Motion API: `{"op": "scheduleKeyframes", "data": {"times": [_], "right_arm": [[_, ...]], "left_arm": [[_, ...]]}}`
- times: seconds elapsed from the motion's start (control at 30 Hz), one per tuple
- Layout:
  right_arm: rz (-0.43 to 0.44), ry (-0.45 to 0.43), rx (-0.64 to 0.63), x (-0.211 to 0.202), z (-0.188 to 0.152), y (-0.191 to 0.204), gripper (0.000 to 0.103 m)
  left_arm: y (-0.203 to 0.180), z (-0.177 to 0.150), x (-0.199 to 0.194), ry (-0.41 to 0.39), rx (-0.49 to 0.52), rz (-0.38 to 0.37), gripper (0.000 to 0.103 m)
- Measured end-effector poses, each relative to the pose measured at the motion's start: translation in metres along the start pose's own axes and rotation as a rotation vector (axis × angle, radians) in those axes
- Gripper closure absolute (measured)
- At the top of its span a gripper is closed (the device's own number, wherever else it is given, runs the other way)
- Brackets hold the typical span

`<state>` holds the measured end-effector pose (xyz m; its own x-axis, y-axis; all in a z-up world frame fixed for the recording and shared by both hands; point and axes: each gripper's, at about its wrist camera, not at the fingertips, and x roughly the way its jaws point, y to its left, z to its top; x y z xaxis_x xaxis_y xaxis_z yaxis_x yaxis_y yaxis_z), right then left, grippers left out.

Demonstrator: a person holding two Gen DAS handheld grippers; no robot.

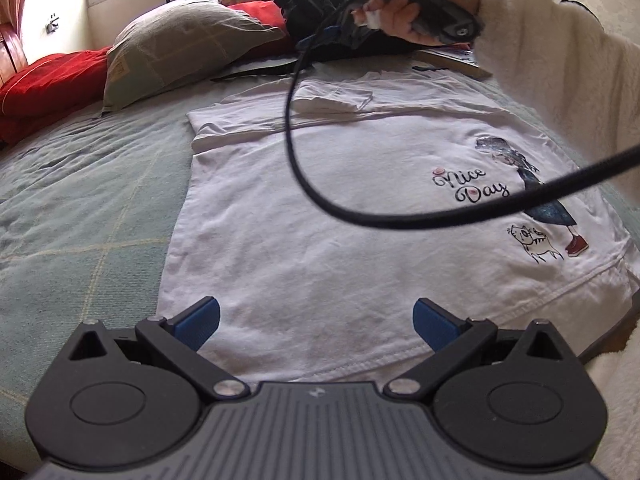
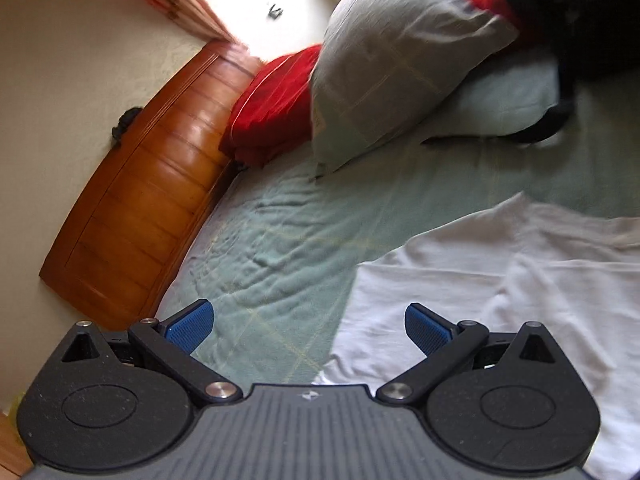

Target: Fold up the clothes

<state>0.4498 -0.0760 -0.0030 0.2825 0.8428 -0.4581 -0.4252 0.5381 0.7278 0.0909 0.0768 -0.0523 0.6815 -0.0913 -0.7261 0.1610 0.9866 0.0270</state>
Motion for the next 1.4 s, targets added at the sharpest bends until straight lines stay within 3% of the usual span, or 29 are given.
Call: {"op": "scheduleKeyframes", "data": {"times": [0.17, 0.33, 0.5, 0.6, 0.87, 1.07, 1.13, 1.4], "right_arm": [[-0.156, 0.013, 0.060, -0.034, -0.010, -0.036, 0.000], [-0.267, 0.101, 0.153, -0.037, -0.032, -0.073, 0.000], [-0.269, 0.119, 0.170, -0.014, -0.038, -0.077, 0.000], [-0.224, 0.120, 0.178, 0.000, -0.032, -0.072, 0.000], [-0.107, 0.123, 0.116, 0.036, -0.013, -0.035, 0.000], [-0.084, 0.131, 0.025, 0.047, -0.004, -0.005, 0.000], [-0.100, 0.115, 0.024, 0.036, -0.001, -0.007, 0.000], [-0.334, 0.061, 0.092, -0.011, 0.003, -0.063, 0.000]], "left_arm": [[-0.002, 0.001, 0.003, -0.003, 0.013, -0.022, 0.001], [-0.002, 0.000, 0.004, -0.003, 0.013, -0.028, 0.001], [0.001, -0.001, 0.004, -0.002, 0.002, -0.023, 0.001], [0.004, -0.001, 0.004, -0.003, -0.007, -0.018, 0.001], [0.013, -0.003, 0.005, 0.000, -0.028, -0.008, 0.001], [0.018, -0.004, 0.005, 0.002, -0.042, -0.002, 0.001], [0.019, -0.004, 0.006, 0.003, -0.044, -0.004, 0.001], [0.017, -0.003, 0.009, 0.001, -0.033, -0.029, 0.001]]}}
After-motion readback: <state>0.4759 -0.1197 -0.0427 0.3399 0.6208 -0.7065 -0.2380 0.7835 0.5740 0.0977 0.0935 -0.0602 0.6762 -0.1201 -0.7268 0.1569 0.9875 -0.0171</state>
